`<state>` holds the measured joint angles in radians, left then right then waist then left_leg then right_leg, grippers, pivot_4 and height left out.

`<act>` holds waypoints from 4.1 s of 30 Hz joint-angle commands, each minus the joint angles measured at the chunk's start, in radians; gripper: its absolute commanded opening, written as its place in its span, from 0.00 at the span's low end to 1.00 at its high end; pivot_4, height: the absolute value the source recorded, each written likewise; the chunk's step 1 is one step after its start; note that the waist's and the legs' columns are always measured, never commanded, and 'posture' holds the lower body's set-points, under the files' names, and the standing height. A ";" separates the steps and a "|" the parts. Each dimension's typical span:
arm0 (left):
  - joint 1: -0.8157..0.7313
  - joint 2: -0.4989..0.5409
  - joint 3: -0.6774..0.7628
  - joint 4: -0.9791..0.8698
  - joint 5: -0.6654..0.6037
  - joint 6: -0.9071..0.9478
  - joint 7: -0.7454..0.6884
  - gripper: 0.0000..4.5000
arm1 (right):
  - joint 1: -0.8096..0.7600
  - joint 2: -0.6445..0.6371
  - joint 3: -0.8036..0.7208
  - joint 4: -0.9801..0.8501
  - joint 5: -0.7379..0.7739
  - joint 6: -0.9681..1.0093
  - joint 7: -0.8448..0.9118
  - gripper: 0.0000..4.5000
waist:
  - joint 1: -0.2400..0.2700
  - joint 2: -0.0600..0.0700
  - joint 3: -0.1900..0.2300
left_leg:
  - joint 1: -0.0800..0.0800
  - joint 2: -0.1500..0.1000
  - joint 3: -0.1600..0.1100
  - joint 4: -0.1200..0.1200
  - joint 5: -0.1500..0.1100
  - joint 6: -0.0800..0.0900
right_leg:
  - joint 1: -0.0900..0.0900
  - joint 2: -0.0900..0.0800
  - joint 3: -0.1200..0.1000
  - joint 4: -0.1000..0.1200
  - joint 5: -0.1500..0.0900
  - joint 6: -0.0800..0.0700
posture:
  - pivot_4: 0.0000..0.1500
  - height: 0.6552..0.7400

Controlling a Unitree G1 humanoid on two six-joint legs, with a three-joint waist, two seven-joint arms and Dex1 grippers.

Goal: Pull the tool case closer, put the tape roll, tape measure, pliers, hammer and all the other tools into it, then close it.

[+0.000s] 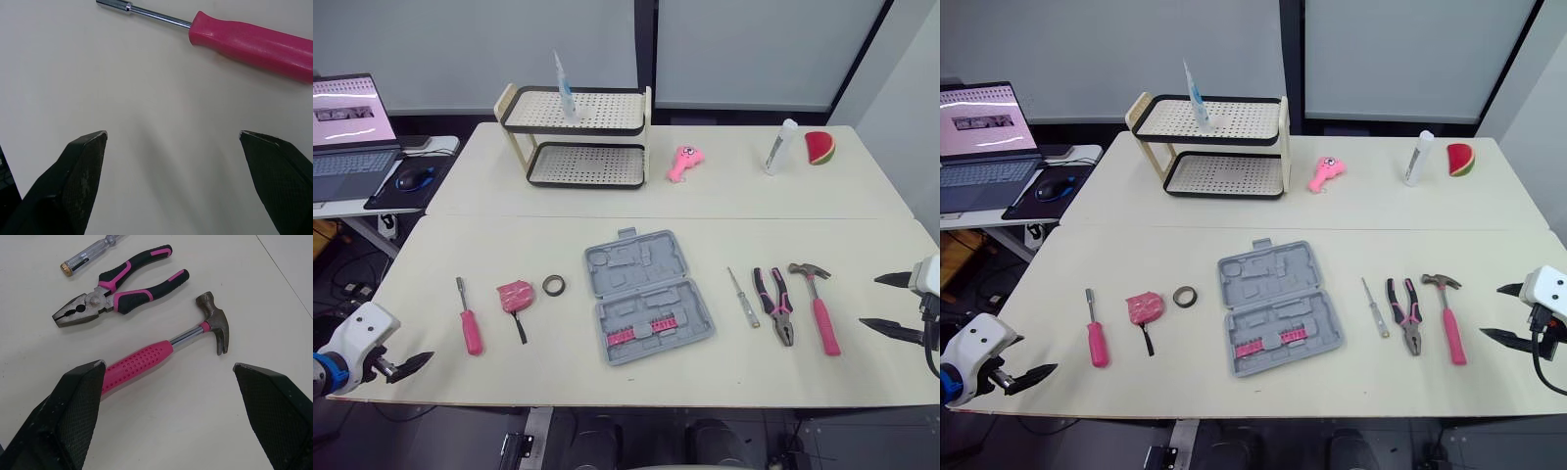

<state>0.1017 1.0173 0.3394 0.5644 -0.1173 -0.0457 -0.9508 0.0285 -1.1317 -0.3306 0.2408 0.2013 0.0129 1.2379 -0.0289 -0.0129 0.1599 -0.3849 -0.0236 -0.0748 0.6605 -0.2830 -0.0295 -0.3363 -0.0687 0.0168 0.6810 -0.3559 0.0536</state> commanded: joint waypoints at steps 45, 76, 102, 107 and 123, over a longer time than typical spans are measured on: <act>0.139 -0.212 0.014 -0.722 -0.276 0.432 0.052 0.96 | -0.116 0.085 0.034 -0.333 0.103 0.282 -0.207 0.90 | 0.000 0.001 0.000 | -0.001 0.001 -0.001 0.001 0.000 0.000 | 0.001 0.000 0.001 0.000 0.000 0.000 | 1.00 0.87; -0.362 -0.394 -0.502 -0.394 0.016 0.339 0.054 0.00 | -0.723 0.637 0.723 0.213 -0.351 0.266 -0.371 0.00 | -0.003 0.001 0.000 | -0.012 0.000 -0.002 0.004 0.004 -0.006 | -0.012 0.007 -0.001 0.002 0.000 0.000 | 1.00 0.87; -0.456 -0.468 -0.570 -0.319 0.063 0.294 -0.031 0.00 | -0.660 0.662 0.715 0.114 -0.343 0.308 -0.219 0.00 | -0.002 0.001 0.000 | -0.013 -0.001 -0.003 0.006 0.005 -0.009 | -0.016 0.007 -0.001 0.012 0.000 0.000 | 1.00 0.87; -0.465 -0.483 -0.591 -0.331 0.066 0.299 -0.056 0.00 | -0.580 0.635 0.684 -0.019 -0.320 0.402 -0.216 0.00 | -0.001 0.001 0.000 | -0.013 -0.001 -0.003 0.006 0.005 -0.009 | -0.016 0.006 -0.001 0.012 0.000 0.000 | 1.00 0.87; -0.411 -0.474 -0.658 -0.446 0.068 0.355 -0.136 0.00 | -0.296 0.526 0.614 -0.453 -0.250 0.687 -0.245 0.00 | 0.001 0.000 0.000 | -0.014 -0.001 -0.003 0.006 0.005 -0.008 | -0.015 0.007 -0.001 0.011 0.000 0.000 | 1.00 0.87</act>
<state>-0.3223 0.5514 -0.2796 0.1575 -0.0429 0.3153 -1.0603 -0.2748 -0.6128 0.2765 -0.1469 -0.0886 0.6884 0.9892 -0.0284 -0.0126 0.1595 -0.3985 -0.0247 -0.0782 0.6664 -0.2781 -0.0375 -0.3514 -0.0620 0.0160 0.6918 -0.3557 0.0534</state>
